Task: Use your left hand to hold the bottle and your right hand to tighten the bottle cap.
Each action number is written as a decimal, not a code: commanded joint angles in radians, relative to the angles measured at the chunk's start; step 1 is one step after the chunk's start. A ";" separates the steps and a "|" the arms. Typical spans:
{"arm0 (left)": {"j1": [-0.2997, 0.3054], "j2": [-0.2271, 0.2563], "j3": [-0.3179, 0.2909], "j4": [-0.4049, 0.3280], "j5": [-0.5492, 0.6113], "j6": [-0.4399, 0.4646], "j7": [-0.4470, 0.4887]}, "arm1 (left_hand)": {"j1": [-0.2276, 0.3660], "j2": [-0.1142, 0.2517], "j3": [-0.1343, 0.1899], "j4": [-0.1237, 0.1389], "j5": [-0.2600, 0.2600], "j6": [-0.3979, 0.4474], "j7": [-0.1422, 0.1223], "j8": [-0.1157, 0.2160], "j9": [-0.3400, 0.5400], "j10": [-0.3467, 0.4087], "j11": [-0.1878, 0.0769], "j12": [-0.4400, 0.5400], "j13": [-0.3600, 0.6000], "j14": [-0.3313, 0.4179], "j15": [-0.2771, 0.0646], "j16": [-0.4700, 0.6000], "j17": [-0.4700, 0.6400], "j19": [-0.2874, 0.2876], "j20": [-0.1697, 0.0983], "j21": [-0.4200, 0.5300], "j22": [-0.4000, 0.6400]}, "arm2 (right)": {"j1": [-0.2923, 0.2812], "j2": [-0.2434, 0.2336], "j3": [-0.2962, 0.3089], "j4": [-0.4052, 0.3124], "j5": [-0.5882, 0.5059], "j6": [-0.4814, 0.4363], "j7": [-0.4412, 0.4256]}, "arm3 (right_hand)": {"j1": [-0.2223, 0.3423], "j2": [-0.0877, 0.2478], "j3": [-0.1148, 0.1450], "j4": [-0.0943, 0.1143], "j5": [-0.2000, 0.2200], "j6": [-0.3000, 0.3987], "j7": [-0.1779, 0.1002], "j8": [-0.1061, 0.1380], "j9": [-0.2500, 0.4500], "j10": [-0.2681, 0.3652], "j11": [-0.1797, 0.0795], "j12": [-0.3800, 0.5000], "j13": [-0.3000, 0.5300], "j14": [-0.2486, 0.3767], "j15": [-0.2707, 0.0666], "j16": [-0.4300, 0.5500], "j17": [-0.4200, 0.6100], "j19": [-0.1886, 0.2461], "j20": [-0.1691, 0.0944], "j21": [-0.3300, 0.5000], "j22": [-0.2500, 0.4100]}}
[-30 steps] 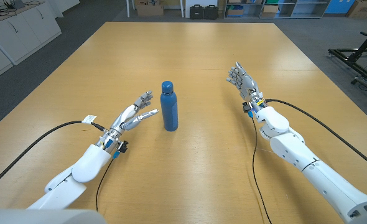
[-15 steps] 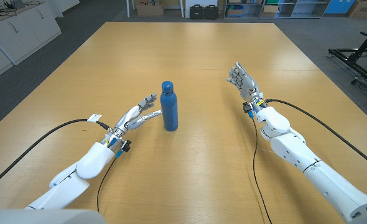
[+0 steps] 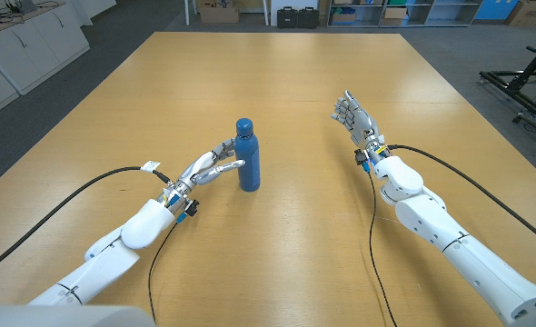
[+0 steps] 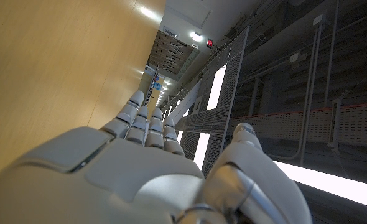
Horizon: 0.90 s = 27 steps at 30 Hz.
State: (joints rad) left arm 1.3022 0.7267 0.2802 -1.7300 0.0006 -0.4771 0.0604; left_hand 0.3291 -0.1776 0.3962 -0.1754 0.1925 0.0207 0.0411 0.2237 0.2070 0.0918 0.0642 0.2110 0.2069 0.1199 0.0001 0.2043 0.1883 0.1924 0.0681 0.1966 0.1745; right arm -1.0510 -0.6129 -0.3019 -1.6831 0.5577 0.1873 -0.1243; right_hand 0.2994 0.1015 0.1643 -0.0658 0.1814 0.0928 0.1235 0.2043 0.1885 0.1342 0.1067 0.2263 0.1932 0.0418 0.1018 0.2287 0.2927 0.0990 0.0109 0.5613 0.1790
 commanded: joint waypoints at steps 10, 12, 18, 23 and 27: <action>-0.131 -0.019 0.081 0.098 -0.026 -0.014 -0.092 | 0.015 -0.003 -0.007 0.000 0.002 0.022 -0.005 0.013 0.004 0.015 0.000 0.007 0.003 0.015 -0.012 0.008 0.005 0.011 -0.006 0.004 0.004 | 0.006 -0.001 -0.001 -0.002 -0.004 -0.007 -0.003 | 0.004 0.006 0.004 -0.006 0.005 0.009 0.015 0.001 0.004 0.009 0.007 0.004 0.004 0.003 0.005 0.003 -0.001 0.006 0.005 -0.005 0.004; -0.147 -0.026 0.091 0.118 -0.036 -0.021 -0.107 | 0.017 -0.003 -0.008 0.000 0.003 0.027 -0.006 0.015 0.004 0.020 -0.004 0.009 0.003 0.016 -0.013 0.008 0.005 0.013 -0.006 0.004 0.004 | 0.006 -0.004 -0.002 -0.005 -0.006 -0.010 -0.003 | 0.004 0.006 0.004 -0.006 0.005 0.009 0.014 0.001 0.004 0.009 0.005 0.004 0.004 0.003 0.006 0.003 -0.002 0.005 0.005 -0.005 0.004; -0.179 -0.047 0.111 0.166 -0.055 -0.043 -0.130 | 0.021 -0.003 -0.009 0.000 0.004 0.033 -0.008 0.017 0.004 0.028 -0.006 0.011 0.003 0.028 -0.018 0.012 0.005 0.019 -0.010 0.006 0.004 | 0.009 -0.005 -0.004 -0.007 -0.006 -0.016 -0.002 | 0.004 0.006 0.004 -0.006 0.004 0.010 0.013 0.000 0.004 0.009 0.007 0.004 0.004 0.003 0.006 0.003 -0.002 0.005 0.005 -0.007 0.004; -0.202 -0.067 0.123 0.202 -0.066 -0.070 -0.142 | 0.028 -0.002 -0.012 0.000 0.007 0.051 -0.015 0.024 0.004 0.040 -0.012 0.015 0.003 0.040 -0.025 0.015 0.005 0.031 -0.010 0.009 0.003 | 0.009 -0.004 -0.004 -0.009 -0.007 -0.019 -0.005 | 0.004 0.006 0.004 -0.006 0.005 0.010 0.014 0.000 0.005 0.009 0.007 0.004 0.004 0.003 0.006 0.003 -0.002 0.005 0.005 -0.008 0.004; -0.222 -0.080 0.133 0.226 -0.073 -0.086 -0.157 | 0.037 -0.001 -0.014 0.001 0.010 0.069 -0.022 0.031 0.004 0.049 -0.019 0.018 0.003 0.059 -0.034 0.020 0.004 0.052 -0.004 0.014 0.003 | 0.007 -0.001 -0.002 -0.008 -0.004 -0.016 -0.008 | 0.004 0.006 0.004 -0.007 0.005 0.010 0.013 0.000 0.005 0.010 0.007 0.004 0.004 0.004 0.005 0.003 -0.002 0.007 0.005 -0.009 0.004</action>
State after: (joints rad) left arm 1.1308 0.6775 0.3855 -1.5680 -0.0516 -0.5269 -0.0616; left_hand 0.3492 -0.1779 0.3864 -0.1739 0.1966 0.0738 0.0191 0.2480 0.2068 0.1335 0.0476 0.2224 0.2068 0.1645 -0.0303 0.2194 0.1882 0.2269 0.0597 0.2042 0.1744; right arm -1.0437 -0.6162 -0.3043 -1.6893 0.5523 0.1727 -0.1275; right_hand 0.2993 0.1014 0.1644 -0.0657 0.1814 0.0984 0.1289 0.2043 0.1885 0.1396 0.1121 0.2263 0.1931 0.0418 0.1018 0.2286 0.2878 0.0989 0.0109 0.5536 0.1790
